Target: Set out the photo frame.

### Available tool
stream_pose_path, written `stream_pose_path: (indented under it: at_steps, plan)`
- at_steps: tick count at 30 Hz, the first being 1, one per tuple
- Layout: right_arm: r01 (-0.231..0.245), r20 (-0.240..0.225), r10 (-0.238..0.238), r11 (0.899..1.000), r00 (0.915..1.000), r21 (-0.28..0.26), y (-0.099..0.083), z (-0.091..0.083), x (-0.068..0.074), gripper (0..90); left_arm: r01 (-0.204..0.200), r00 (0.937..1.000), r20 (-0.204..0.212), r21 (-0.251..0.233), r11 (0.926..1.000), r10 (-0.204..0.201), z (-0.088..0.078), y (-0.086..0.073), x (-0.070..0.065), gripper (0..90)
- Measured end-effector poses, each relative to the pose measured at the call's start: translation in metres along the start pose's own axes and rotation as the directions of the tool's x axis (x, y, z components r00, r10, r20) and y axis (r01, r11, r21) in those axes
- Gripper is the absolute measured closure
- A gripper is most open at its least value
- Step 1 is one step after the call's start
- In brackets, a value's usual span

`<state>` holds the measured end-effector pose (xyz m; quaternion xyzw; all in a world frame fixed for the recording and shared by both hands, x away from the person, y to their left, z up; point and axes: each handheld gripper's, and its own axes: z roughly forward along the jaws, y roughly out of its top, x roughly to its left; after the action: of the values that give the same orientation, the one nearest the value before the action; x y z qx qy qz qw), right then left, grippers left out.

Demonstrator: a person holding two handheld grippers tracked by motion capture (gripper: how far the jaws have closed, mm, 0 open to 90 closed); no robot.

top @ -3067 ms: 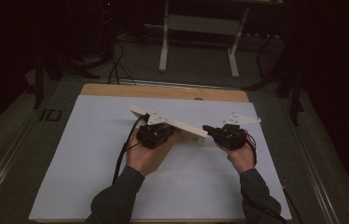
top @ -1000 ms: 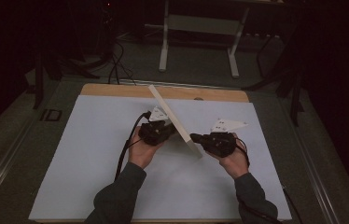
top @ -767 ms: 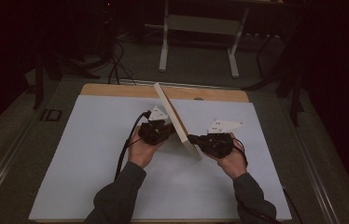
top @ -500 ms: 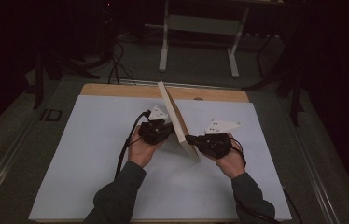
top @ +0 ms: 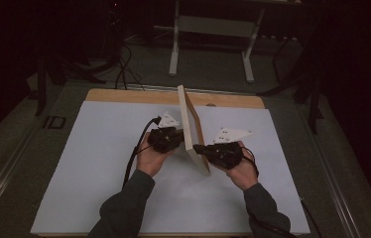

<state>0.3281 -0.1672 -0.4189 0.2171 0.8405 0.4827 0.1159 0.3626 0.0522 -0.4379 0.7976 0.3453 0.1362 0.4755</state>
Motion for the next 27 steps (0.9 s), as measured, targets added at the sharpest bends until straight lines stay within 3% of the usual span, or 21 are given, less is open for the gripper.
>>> stream_pose_path:
  at_steps: [15, 21, 27]
  plan:
    - [0.007, -0.018, -0.007, 1.0, 0.9998, -0.006, 0.0024, 0.0061, 0.0061, 90.0, 0.022, 0.9964, 0.082, -0.004, 0.9998, -0.021, 0.0013, -0.0021, 0.0071, 90.0]
    - [0.019, -0.019, -0.019, 1.0, 0.9996, -0.003, 0.0039, 0.0085, 0.0089, 90.0, 0.03, 0.9914, 0.127, -0.007, 0.9995, -0.029, 0.0035, -0.0028, 0.0086, 90.0]
    - [0.014, -0.024, -0.015, 1.0, 0.9996, -0.008, 0.0036, 0.0089, 0.0087, 90.0, 0.029, 0.99, 0.138, -0.01, 0.9995, -0.028, 0.004, -0.0033, 0.0103, 90.0]
